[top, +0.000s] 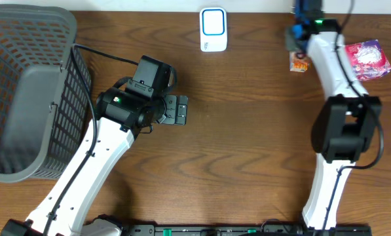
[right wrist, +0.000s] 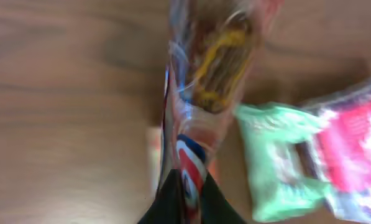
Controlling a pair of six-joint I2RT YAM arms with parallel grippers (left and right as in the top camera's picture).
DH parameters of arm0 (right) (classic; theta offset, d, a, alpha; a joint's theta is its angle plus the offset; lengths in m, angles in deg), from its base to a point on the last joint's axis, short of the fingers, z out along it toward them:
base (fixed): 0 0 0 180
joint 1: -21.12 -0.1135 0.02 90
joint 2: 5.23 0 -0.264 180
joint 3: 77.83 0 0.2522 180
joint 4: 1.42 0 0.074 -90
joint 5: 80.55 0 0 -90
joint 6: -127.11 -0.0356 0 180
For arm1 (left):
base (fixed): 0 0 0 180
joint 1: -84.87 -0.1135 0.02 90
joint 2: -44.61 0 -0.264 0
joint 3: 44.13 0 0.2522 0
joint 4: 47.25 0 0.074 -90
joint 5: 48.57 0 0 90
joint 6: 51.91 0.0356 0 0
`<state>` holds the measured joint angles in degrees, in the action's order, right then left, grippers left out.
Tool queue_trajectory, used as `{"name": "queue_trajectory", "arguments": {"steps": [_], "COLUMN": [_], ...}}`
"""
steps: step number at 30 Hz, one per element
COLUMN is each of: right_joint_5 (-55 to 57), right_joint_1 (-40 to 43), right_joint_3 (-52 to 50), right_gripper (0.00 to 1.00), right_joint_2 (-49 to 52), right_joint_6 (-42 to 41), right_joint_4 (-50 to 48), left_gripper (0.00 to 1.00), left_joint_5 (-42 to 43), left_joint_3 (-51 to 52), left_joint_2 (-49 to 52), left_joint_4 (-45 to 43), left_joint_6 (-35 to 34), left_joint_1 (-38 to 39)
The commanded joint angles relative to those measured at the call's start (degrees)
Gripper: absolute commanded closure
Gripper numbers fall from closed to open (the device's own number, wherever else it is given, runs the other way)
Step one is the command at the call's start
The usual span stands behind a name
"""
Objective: Scan the item barcode
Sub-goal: 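Carry the red bar to the far right and release it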
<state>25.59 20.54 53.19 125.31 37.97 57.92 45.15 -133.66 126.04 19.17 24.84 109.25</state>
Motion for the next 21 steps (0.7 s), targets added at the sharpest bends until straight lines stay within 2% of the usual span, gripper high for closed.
{"name": "queue_trajectory", "arguments": {"steps": [1, 4, 9, 11, 19, 21], "right_joint_5": [-3.0, -4.9, -4.9, -4.9, -5.6, -8.1], "right_joint_1": [3.3, 5.0, 5.4, 5.1, 3.3, 2.6], "right_joint_3": [0.0, -0.2, -0.2, -0.2, -0.2, -0.2], "right_gripper": [0.69, 0.48, 0.38, 0.17, 0.11, 0.04], "right_joint_2": [-1.5, -1.5, -1.7, -2.4, -12.6, -16.1], "right_joint_6": [2.5, 2.4, 2.1, 0.7, -11.4, -11.7], "right_joint_4": [1.8, 3.4, 5.0, 5.7, 13.1, 15.2], "left_gripper": [0.02, 0.02, 0.02, 0.02, 0.02, 0.02], "left_joint_5": [-0.1, -0.1, -0.1, -0.1, -0.1, -0.1], "left_joint_3": [-0.2, -0.2, -0.2, -0.2, -0.2, -0.2], "left_joint_2": [0.2, 0.2, 0.2, 0.2, 0.2, 0.2], "left_joint_4": [0.2, 0.2, 0.2, 0.2, 0.2, 0.2], "left_joint_6": [0.1, 0.1, 0.1, 0.1, 0.1, 0.1], "left_joint_1": [-0.2, -0.2, -0.2, -0.2, -0.2, -0.2]}}
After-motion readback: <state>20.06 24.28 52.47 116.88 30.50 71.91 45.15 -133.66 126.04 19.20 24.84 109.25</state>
